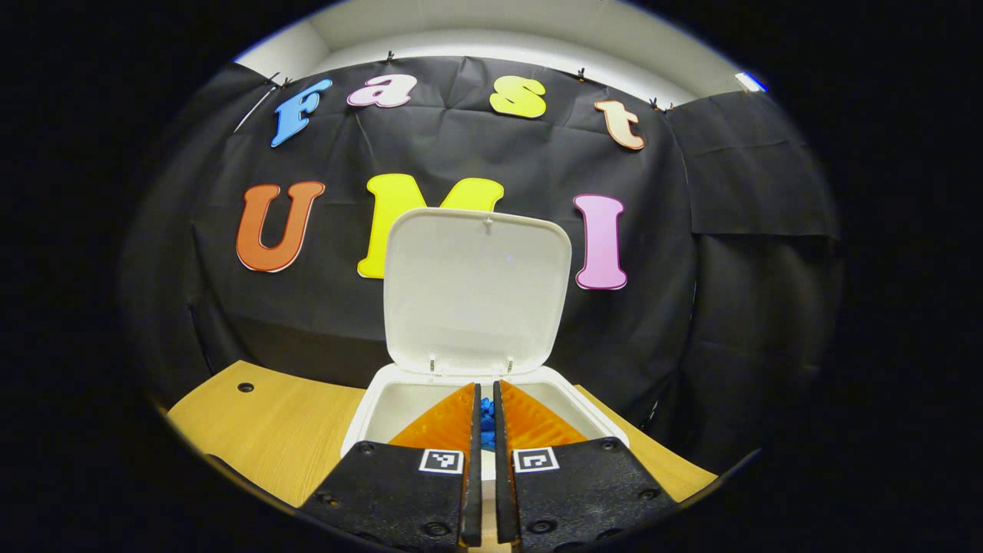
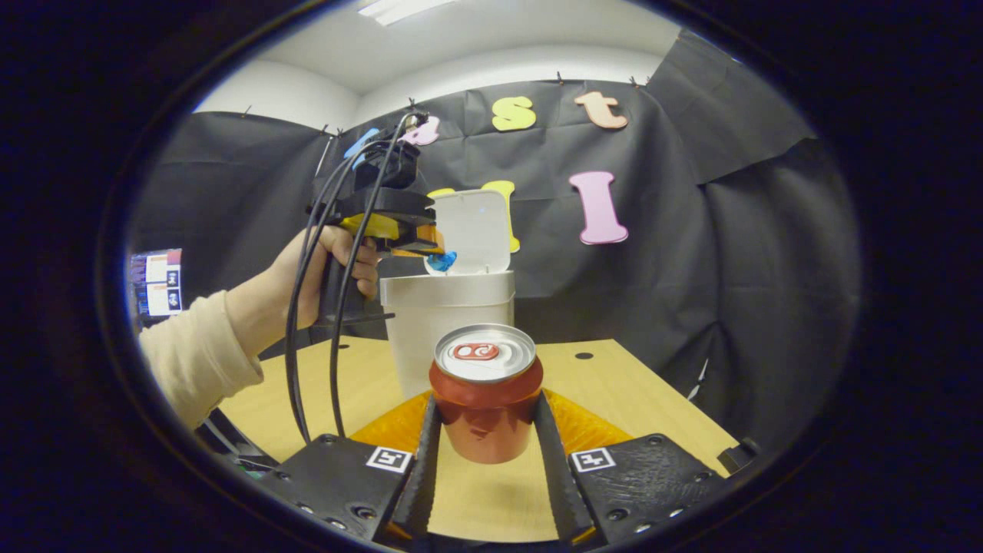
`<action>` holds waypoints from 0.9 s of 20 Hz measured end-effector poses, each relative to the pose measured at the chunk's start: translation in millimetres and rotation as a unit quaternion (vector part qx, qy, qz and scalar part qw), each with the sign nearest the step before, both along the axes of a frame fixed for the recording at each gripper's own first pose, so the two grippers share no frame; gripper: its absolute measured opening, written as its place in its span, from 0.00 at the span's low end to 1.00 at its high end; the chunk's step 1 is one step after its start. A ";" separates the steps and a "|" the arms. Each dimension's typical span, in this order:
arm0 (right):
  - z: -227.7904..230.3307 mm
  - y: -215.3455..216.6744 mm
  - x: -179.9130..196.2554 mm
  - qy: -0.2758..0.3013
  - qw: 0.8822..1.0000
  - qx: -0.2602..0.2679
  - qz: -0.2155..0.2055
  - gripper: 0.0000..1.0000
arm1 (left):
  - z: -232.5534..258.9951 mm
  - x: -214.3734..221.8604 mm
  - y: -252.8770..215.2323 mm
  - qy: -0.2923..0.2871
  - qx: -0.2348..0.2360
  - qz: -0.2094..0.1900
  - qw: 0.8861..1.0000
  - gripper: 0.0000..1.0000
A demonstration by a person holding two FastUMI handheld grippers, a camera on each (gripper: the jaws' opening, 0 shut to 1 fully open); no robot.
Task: Press the lid of the desktop garbage bin to open it, pick up the crumpled paper on the desktop and throw it into the bin, then pick up the pop can on the desktop and drop it into the bin, and finally close the garbage bin lid.
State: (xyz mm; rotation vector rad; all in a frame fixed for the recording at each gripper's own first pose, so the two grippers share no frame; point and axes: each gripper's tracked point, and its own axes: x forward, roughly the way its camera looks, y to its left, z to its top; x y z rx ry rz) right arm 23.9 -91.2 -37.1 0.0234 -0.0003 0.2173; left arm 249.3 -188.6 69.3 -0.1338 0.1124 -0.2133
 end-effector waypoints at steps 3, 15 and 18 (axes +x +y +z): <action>-6.2 -2.7 2.9 0.006 1.000 0.002 0.002 0.60 | -0.3 3.3 -1.7 -0.004 0.014 -0.003 1.000 0.11; -10.2 -18.7 6.9 0.012 1.000 0.000 -0.018 0.61 | 6.8 -27.0 17.7 -0.035 0.061 0.020 0.997 1.00; -0.8 -24.1 8.7 0.004 1.000 0.000 -0.025 0.60 | 22.6 -48.9 27.4 -0.069 0.065 0.020 0.995 1.00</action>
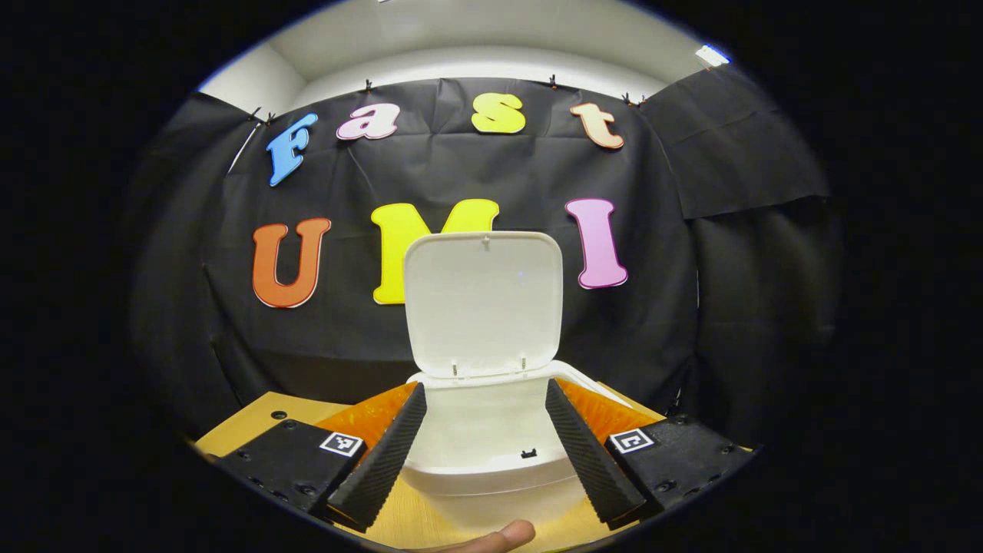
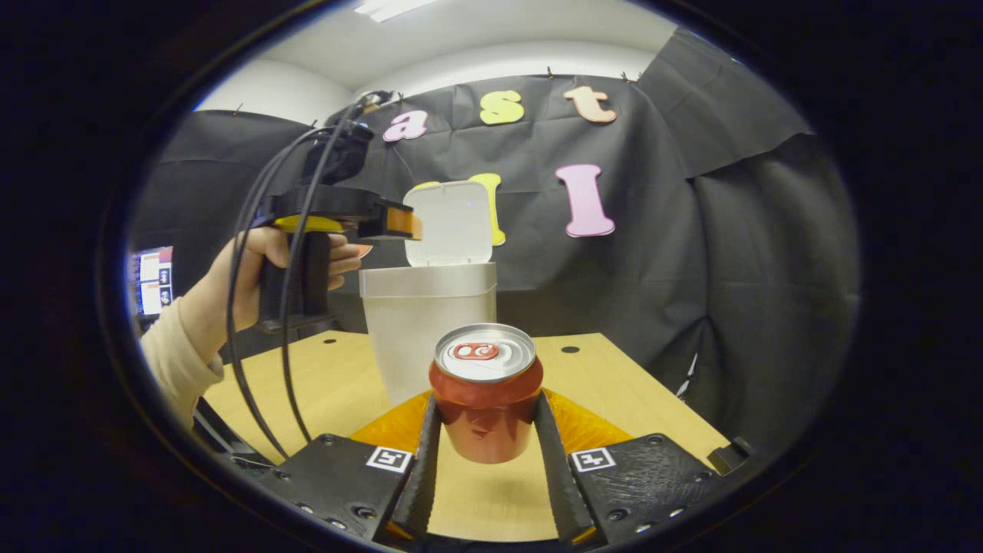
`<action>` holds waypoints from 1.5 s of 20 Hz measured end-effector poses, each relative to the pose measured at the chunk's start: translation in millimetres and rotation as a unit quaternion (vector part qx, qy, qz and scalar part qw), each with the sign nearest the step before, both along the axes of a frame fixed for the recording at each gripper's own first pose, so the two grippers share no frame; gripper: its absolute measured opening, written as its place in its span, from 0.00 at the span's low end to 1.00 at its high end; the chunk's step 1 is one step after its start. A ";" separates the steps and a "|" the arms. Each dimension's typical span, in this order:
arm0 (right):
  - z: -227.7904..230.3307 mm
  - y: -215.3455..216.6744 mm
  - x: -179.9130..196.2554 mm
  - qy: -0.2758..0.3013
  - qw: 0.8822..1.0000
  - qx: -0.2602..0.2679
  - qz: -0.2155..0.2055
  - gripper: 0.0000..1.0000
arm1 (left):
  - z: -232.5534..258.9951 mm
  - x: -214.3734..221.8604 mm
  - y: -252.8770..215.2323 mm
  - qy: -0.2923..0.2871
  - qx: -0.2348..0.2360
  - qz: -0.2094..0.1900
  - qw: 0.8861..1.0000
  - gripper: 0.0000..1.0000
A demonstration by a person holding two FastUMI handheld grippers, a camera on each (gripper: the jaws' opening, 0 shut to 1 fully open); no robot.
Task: Press the lid of the desktop garbage bin to open it, pick up the crumpled paper on the desktop and throw it into the bin, then pick up the pop can on the desktop and drop it into the bin, and finally close the garbage bin lid.
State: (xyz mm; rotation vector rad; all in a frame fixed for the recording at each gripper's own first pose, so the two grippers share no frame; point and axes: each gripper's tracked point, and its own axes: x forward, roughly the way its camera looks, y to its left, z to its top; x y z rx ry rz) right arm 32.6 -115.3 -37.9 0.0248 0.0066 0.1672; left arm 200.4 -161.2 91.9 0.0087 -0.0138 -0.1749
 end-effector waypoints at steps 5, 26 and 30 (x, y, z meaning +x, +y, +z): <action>19.5 0.9 -1.0 -0.004 1.000 0.025 0.005 0.61 | 1.1 -42.8 36.4 -0.006 0.001 0.038 0.999 0.99; 188.1 167.9 80.8 0.072 0.995 -0.067 0.033 0.61 | -89.6 -123.7 142.2 0.047 -0.001 0.050 0.998 0.99; 203.8 194.5 132.7 0.073 0.990 -0.117 -0.027 0.64 | -94.7 -134.2 158.9 0.042 -0.022 0.044 0.998 1.00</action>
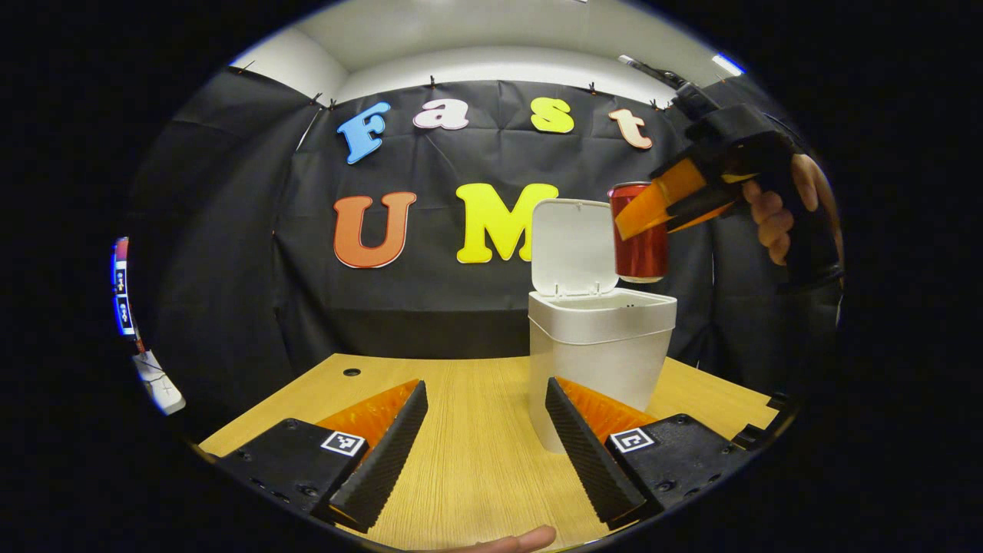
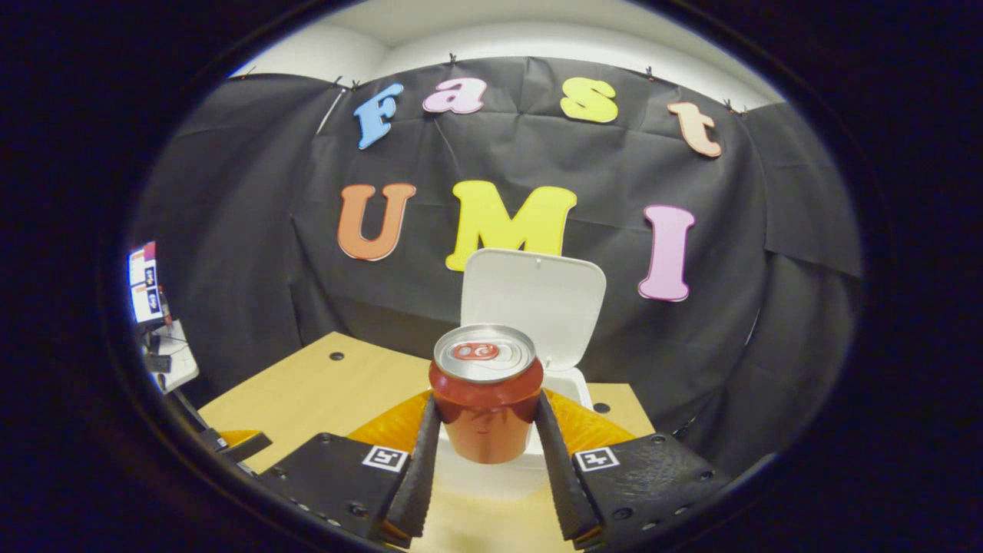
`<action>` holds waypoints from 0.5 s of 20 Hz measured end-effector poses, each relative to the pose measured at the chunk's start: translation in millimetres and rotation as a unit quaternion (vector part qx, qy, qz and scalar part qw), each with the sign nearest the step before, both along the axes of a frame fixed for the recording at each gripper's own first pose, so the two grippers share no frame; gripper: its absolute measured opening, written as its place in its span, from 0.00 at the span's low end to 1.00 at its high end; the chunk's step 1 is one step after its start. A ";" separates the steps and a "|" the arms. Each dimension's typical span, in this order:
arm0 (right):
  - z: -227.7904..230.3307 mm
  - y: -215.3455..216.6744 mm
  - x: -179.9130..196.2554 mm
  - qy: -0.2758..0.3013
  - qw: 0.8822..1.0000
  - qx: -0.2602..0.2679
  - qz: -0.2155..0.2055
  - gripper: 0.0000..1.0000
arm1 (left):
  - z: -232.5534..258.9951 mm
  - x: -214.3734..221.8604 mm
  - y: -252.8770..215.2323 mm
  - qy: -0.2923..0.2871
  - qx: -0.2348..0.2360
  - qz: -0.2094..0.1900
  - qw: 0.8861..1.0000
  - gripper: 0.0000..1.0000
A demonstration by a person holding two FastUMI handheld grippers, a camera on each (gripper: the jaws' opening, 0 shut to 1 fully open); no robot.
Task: Press the lid of the desktop garbage bin to open it, pick up the crumpled paper on the desktop and throw it into the bin, then pick up the pop can on the desktop and drop it into the bin, and finally close the garbage bin lid.
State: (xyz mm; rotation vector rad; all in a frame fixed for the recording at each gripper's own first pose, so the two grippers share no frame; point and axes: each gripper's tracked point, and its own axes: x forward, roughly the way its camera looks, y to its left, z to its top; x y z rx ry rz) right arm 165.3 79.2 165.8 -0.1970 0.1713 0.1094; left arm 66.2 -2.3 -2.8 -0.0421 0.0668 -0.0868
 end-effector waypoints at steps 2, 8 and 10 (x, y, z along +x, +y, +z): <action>-2.4 8.9 23.4 0.014 0.999 -0.005 -0.033 0.65 | -7.4 -7.4 12.0 0.001 -0.013 -0.002 1.000 0.99; -7.8 17.5 73.1 0.023 0.996 0.009 -0.083 0.71 | -21.5 -7.7 57.9 0.007 -0.028 0.032 0.999 0.99; -12.3 13.0 83.8 0.037 0.994 0.040 -0.098 0.70 | -24.4 -6.4 53.0 0.012 -0.036 0.020 0.999 0.97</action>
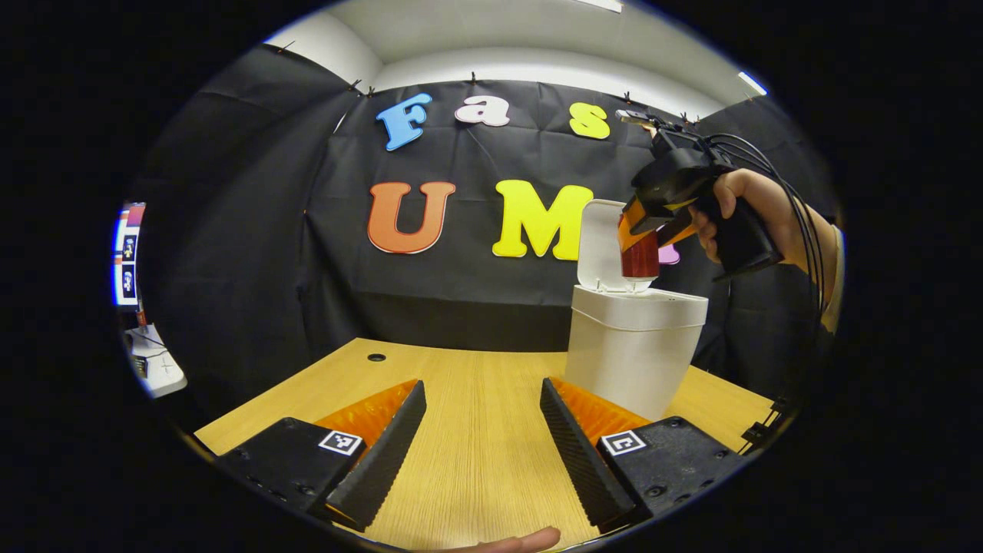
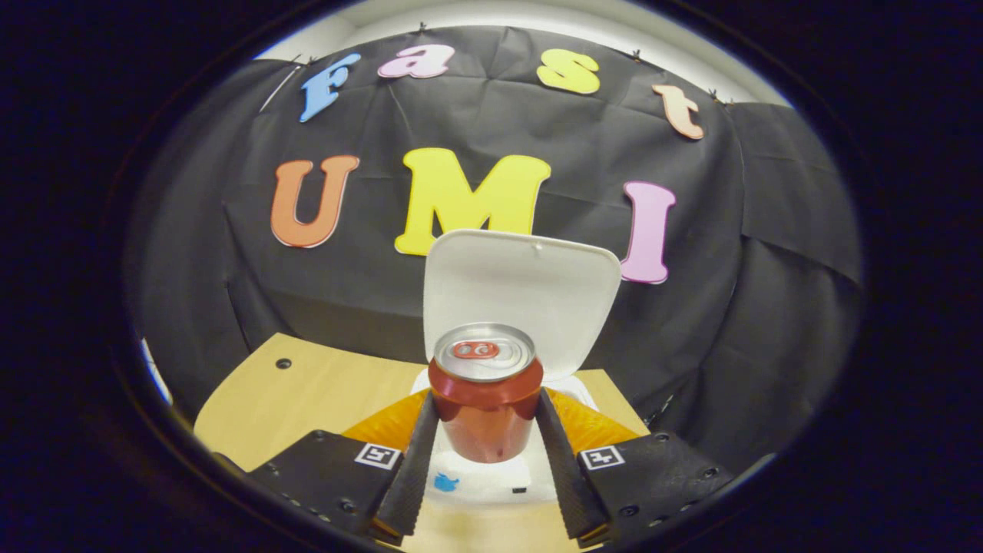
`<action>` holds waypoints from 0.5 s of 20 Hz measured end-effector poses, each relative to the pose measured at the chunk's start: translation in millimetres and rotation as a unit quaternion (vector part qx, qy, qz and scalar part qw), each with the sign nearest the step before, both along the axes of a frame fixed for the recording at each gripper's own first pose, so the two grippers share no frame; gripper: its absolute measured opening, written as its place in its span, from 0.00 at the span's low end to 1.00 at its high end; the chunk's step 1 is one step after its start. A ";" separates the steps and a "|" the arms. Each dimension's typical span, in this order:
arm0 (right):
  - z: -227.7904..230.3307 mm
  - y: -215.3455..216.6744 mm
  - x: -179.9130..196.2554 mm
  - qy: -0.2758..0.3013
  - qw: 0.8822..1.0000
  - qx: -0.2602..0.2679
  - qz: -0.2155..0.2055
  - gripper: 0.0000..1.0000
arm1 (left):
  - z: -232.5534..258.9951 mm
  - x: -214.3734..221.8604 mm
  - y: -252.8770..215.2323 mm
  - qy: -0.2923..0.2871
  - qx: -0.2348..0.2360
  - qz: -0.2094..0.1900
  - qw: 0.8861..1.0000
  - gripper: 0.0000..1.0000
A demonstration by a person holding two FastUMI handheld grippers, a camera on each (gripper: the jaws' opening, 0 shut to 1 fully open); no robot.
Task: Press the lid of the desktop garbage bin to open it, pick up the crumpled paper on the desktop and throw it into the bin, then pick up the pop can on the desktop and drop it into the bin, and finally close the garbage bin lid.
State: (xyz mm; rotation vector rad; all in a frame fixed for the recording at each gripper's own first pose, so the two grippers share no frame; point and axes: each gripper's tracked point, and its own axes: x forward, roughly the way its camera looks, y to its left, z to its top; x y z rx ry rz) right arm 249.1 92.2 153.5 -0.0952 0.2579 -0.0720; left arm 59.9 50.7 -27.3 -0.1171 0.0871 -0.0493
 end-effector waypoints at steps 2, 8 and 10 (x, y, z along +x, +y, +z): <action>-1.7 -3.6 7.6 0.007 1.000 0.029 -0.007 0.74 | -1.2 -1.6 0.4 0.002 -0.002 -0.006 1.000 0.97; -8.4 -16.2 17.6 0.022 0.998 0.056 -0.006 0.77 | 0.7 -3.7 8.2 -0.004 0.011 0.004 1.000 0.96; -3.7 -18.3 16.2 0.015 0.998 0.064 0.002 0.77 | -1.5 -4.6 0.4 -0.001 0.009 -0.007 1.000 0.97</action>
